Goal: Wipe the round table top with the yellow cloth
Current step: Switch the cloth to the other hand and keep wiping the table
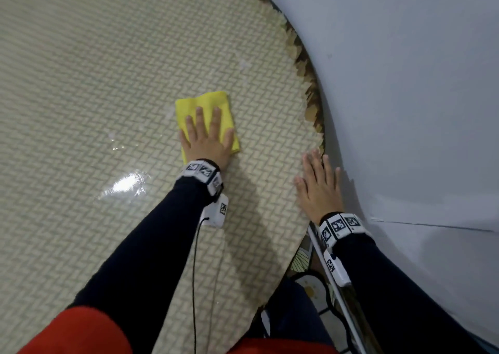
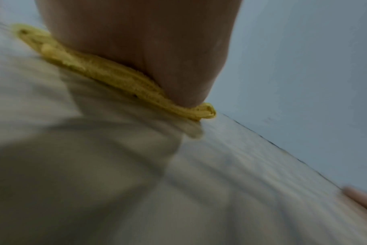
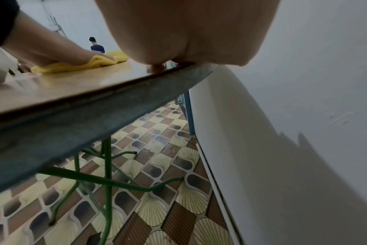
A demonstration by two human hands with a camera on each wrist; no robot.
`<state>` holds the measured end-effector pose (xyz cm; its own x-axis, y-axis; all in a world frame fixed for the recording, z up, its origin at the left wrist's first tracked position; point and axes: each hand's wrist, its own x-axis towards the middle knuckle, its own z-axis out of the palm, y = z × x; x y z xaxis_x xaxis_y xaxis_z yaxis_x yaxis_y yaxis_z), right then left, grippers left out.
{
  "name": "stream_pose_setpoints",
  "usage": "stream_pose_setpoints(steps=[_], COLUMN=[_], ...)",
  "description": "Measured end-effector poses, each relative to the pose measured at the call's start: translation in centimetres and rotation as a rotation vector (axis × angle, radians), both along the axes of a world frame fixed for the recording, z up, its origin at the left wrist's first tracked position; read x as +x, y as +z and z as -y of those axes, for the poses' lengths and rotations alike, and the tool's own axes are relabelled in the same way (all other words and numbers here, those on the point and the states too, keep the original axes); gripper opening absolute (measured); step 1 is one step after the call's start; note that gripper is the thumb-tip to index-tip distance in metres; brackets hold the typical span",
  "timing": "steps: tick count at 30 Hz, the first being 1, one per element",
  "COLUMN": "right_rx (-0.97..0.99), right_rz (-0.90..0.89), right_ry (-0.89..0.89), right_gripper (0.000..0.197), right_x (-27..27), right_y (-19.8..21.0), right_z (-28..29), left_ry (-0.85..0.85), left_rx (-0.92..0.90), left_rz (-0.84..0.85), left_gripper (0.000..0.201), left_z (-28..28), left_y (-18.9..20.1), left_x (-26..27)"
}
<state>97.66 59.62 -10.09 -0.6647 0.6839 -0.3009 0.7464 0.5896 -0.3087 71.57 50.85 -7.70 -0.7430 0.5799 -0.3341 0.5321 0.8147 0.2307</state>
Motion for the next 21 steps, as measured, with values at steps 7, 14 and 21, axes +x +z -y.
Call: stream_pose_setpoints(steps=[7, 14, 21], right_rx=[0.060, 0.147, 0.161], right_rz=[-0.147, -0.090, -0.128], right_ry=[0.004, 0.168, 0.176], right_gripper=[0.064, 0.065, 0.062], right_x=[-2.9, -7.5, -8.2], right_y=[1.4, 0.5, -0.8], right_z=[-2.0, -6.5, -8.1], left_ry=[0.087, -0.164, -0.151], left_rx=[0.025, -0.049, -0.027], left_rz=[-0.117, -0.071, -0.044], left_gripper=[0.060, 0.066, 0.056], left_z=[5.9, -0.3, -7.4], left_y=[-0.3, -1.0, -0.6], left_x=[4.8, 9.7, 4.1])
